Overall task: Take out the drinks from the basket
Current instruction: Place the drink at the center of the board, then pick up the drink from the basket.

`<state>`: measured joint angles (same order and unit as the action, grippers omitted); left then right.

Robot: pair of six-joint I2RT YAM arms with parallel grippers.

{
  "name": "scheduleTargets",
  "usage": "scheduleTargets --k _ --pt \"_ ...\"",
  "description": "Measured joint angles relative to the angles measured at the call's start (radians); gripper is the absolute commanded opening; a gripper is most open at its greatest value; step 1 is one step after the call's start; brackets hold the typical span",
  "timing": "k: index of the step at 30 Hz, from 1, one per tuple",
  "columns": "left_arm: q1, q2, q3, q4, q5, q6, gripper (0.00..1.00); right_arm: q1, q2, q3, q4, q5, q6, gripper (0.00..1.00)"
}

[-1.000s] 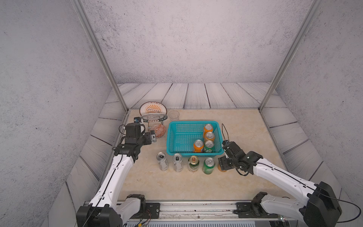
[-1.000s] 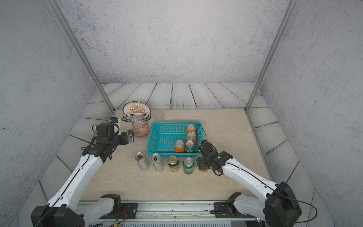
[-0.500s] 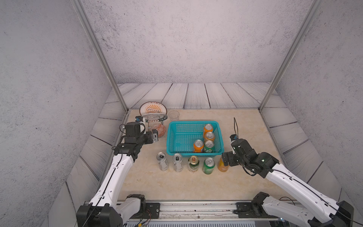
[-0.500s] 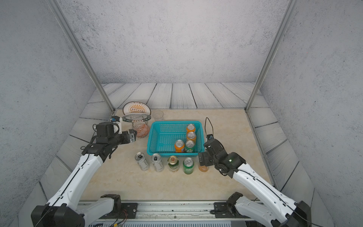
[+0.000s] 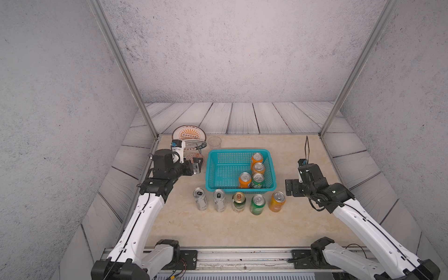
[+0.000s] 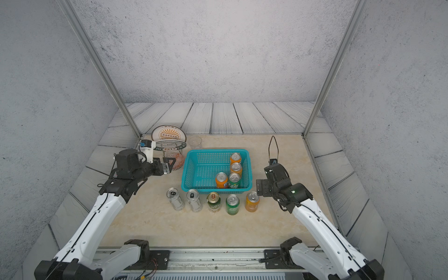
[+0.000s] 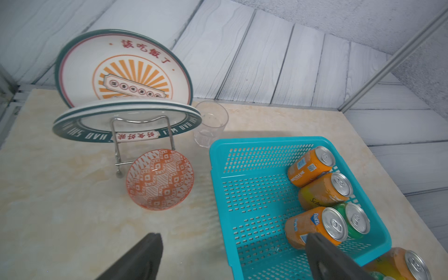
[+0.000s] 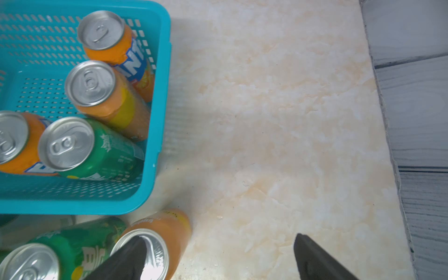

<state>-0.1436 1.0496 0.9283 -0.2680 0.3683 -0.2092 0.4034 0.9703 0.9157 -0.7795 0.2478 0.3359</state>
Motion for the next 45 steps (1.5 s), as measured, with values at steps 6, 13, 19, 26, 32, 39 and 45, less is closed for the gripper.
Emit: scheduleTargets --k 6,13,19,26,32,39,45 --pt "-0.198 0.014 0.040 -0.051 -0.051 0.073 0.99 -0.109 0.001 -0.008 0.027 -0.052 -0.035 0.99" --pt "-0.374 0.123 0.142 -0.102 -0.150 0.101 0.99 -0.192 0.001 -0.027 0.037 -0.109 -0.060 0.99" --pt "-0.494 0.308 0.247 -0.167 -0.229 0.117 0.99 -0.223 0.001 -0.030 0.050 -0.138 -0.064 0.99" --pt "-0.614 0.543 0.427 -0.269 -0.311 0.177 0.99 -0.233 0.001 -0.039 0.058 -0.147 -0.068 0.99" --pt "-0.661 0.706 0.552 -0.358 -0.359 0.226 0.99 -0.241 0.000 -0.042 0.058 -0.151 -0.068 1.00" --pt "-0.664 0.827 0.652 -0.464 -0.368 0.247 1.00 -0.245 0.000 -0.042 0.059 -0.161 -0.068 1.00" --pt "-0.664 0.917 0.733 -0.531 -0.367 0.254 0.95 -0.248 -0.001 -0.043 0.060 -0.167 -0.068 1.00"
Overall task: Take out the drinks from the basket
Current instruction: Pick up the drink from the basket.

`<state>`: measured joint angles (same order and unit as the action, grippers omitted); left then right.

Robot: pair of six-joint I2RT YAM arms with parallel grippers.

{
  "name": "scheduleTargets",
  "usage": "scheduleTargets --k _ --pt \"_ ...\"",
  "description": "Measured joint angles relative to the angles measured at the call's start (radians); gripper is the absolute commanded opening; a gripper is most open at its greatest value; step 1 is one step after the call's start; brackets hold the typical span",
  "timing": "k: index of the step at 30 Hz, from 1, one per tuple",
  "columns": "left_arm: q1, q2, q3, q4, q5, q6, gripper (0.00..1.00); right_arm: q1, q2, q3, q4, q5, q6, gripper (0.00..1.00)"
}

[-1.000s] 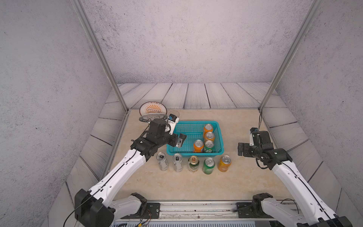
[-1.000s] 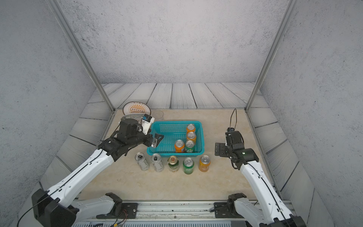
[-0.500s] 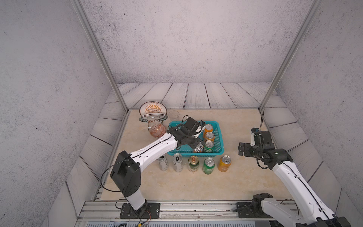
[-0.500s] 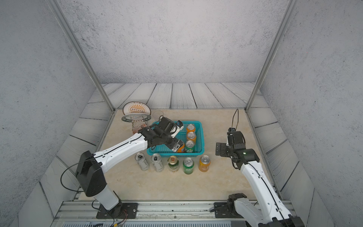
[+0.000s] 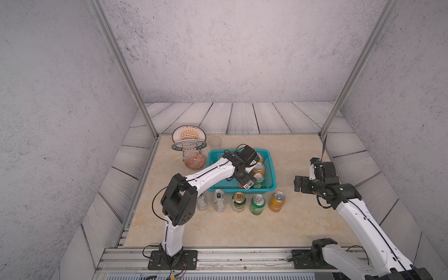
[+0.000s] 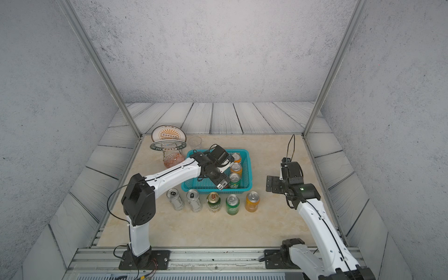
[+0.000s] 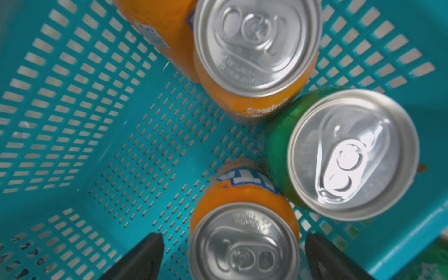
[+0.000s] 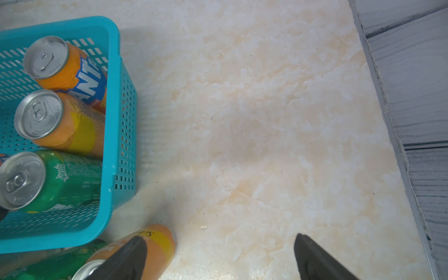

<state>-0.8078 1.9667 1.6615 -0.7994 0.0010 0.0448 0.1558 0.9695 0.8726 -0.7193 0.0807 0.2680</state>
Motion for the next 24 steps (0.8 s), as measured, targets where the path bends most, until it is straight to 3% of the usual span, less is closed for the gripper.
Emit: scheduleTargets --k 13,24 --pt "0.000 0.093 0.074 -0.060 0.016 -0.007 0.73 -0.002 -0.010 -0.004 0.006 0.000 -0.001 0.99" --pt "-0.001 0.076 0.057 -0.057 0.018 -0.011 0.65 -0.004 -0.013 -0.005 0.006 0.000 -0.008 0.99"
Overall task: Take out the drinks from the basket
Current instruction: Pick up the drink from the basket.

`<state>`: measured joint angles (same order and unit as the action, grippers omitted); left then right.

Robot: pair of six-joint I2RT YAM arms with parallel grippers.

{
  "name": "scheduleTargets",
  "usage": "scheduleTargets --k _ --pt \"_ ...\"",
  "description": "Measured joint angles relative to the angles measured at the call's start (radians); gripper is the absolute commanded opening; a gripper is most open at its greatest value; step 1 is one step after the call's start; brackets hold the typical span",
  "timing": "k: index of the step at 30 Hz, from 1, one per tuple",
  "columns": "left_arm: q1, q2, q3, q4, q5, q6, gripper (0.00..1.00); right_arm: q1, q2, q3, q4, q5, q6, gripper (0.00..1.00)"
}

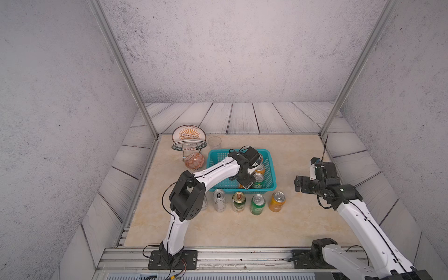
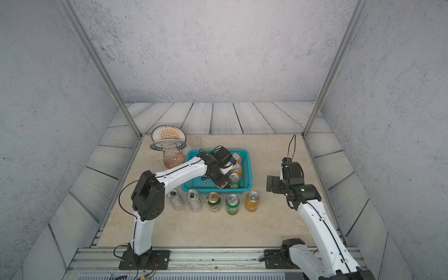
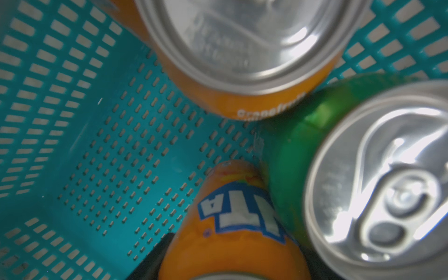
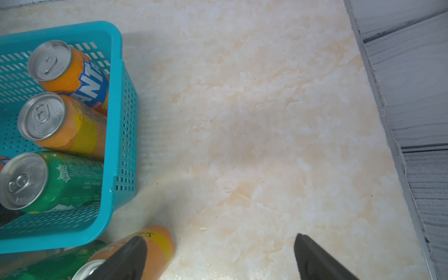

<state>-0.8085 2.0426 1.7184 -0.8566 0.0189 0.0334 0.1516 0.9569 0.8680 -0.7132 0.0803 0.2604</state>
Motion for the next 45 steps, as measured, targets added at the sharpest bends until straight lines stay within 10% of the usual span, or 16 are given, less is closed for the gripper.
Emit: scheduleTargets --k 45 --pt "-0.002 -0.847 -0.158 -0.341 -0.122 -0.217 0.65 -0.001 0.000 0.000 0.000 0.000 -0.003 0.99"
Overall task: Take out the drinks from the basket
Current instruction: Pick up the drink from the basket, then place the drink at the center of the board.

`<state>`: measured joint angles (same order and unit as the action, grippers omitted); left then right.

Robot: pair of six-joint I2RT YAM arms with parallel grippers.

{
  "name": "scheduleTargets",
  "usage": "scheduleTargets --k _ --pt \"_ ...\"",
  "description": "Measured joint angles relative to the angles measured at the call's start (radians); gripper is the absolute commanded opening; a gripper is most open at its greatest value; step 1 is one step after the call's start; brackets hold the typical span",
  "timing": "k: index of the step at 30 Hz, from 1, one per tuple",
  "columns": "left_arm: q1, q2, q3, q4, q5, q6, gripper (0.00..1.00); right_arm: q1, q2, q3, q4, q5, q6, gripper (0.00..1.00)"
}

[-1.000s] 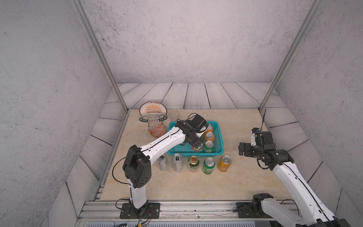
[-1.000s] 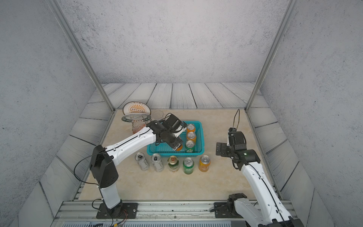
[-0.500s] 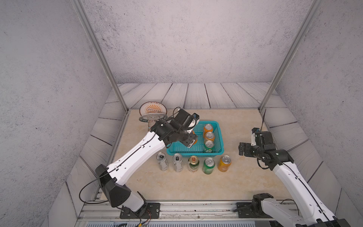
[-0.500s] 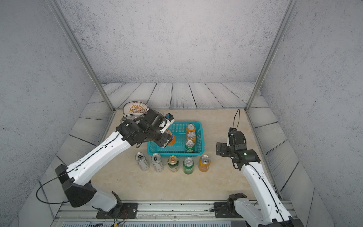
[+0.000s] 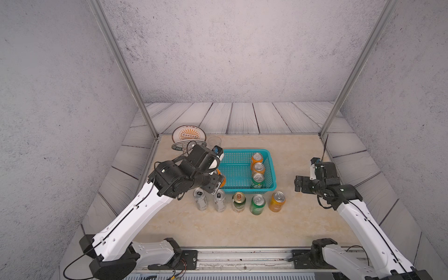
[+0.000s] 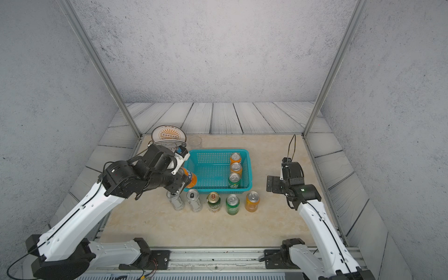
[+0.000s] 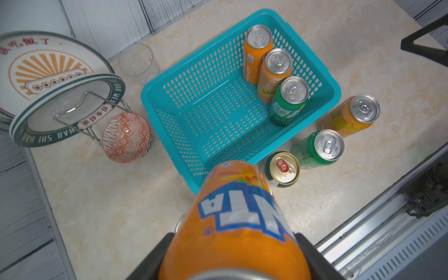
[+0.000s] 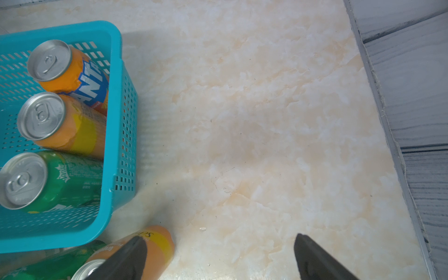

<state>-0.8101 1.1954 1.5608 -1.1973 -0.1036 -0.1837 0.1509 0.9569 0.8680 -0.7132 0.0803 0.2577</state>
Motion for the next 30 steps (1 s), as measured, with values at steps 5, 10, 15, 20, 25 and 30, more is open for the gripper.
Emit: scheduleTargets --k 5,10,15,20,25,30 --pt "-0.001 -0.063 -0.059 -0.051 0.007 -0.044 0.65 0.000 0.000 0.000 0.000 0.000 0.000 0.99" --pt "-0.002 -0.099 -0.137 -0.089 0.031 -0.088 0.65 -0.002 0.000 0.000 0.000 0.000 0.000 1.00" --pt "-0.005 -0.103 -0.200 -0.135 0.041 -0.113 0.65 -0.004 0.000 0.000 0.000 -0.001 0.000 0.99" --pt "-0.005 -0.116 -0.260 -0.139 0.067 -0.134 0.64 -0.005 0.000 0.000 0.000 -0.001 0.000 0.99" --pt "-0.006 -0.150 -0.378 -0.094 0.105 -0.171 0.63 -0.006 0.000 0.000 0.000 -0.001 0.000 1.00" --pt "-0.010 -0.174 -0.476 -0.034 0.129 -0.217 0.63 -0.008 0.000 0.000 0.000 -0.002 0.000 0.99"
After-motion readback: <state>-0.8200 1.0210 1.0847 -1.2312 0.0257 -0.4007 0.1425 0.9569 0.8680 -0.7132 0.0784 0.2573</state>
